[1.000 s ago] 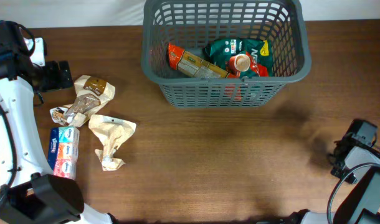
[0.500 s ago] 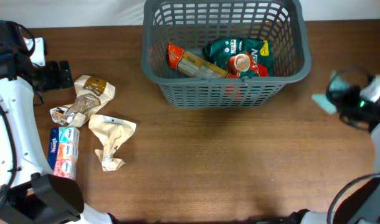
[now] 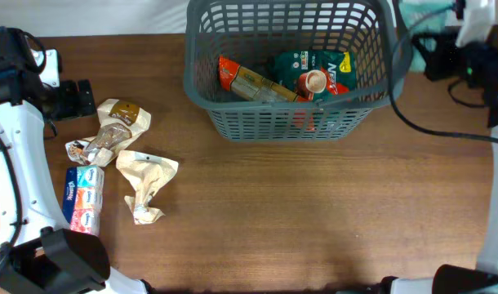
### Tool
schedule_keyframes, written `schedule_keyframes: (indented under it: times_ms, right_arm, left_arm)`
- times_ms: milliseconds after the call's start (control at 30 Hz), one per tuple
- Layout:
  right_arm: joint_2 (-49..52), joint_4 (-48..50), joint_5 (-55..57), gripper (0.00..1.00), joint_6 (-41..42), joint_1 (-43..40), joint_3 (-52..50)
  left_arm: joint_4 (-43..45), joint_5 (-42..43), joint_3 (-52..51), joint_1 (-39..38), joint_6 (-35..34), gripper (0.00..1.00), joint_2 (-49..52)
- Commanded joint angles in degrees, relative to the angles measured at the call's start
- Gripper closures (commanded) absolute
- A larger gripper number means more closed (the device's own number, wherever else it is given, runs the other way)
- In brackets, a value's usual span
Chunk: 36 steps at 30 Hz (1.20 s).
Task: Pack container
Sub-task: 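Lift the wipes pack and carry it over the basket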
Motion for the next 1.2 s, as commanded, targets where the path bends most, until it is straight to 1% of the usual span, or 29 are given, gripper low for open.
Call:
schedule_keyframes:
  times_ms: [0,233,367,533,633,733,867,967,1033,1067,1100,1167]
  right_arm:
    - [-0.52,0.63,3.28,0.97,-2.1,3.23,2.08]
    - [0.48,-0.13,3.78,0.96,-1.92,7.17,2.1]
    - [0.87,-0.46,5.7,0.96,-1.9,7.08,2.1]
    - [0.87,-1.09,14.88,0.97,-1.27,5.86,2.1]
    - [0.87,-0.9,24.94,0.96,3.69,4.33,2.1]
    - [0.85,-0.59,29.46,0.96,8.04,1.7,2.12]
    - [0.85,0.11,28.7,0.96,12.74,-2.58,2.12]
    - [0.85,1.42,25.4,0.96,13.42,-4.48,2.56]
    - [0.85,3.26,20.72,0.97,13.42,-4.61,3.5]
    - [0.87,5.6,15.47,0.97,13.42,-3.91,4.63]
    - [0.87,7.5,12.72,0.97,13.46,-3.02,5.22]
    - [0.87,10.62,10.86,0.96,14.36,-0.9,6.19]
  left_arm:
    - [-0.02,0.87,0.0,0.33,0.94,0.01,0.98]
    - [0.35,0.87,0.0,0.33,0.94,0.01,0.98]
    - [0.35,0.87,0.0,0.33,0.94,0.01,0.98]
    - [0.37,0.87,0.0,0.33,0.94,0.01,0.98]
    - [0.37,0.87,0.0,0.33,0.94,0.01,0.98]
    - [0.37,0.87,0.0,0.33,0.94,0.01,0.98]
    - [0.37,0.85,0.0,0.33,0.94,0.01,0.98]
    - [0.42,0.85,0.0,0.33,0.94,0.01,0.98]
    - [0.42,0.87,0.0,0.33,0.94,0.01,0.98]
    - [0.42,0.87,0.0,0.33,0.94,0.01,0.98]
    - [0.42,0.87,0.0,0.33,0.94,0.01,0.98]
    - [0.42,0.87,0.0,0.33,0.94,0.01,1.01]
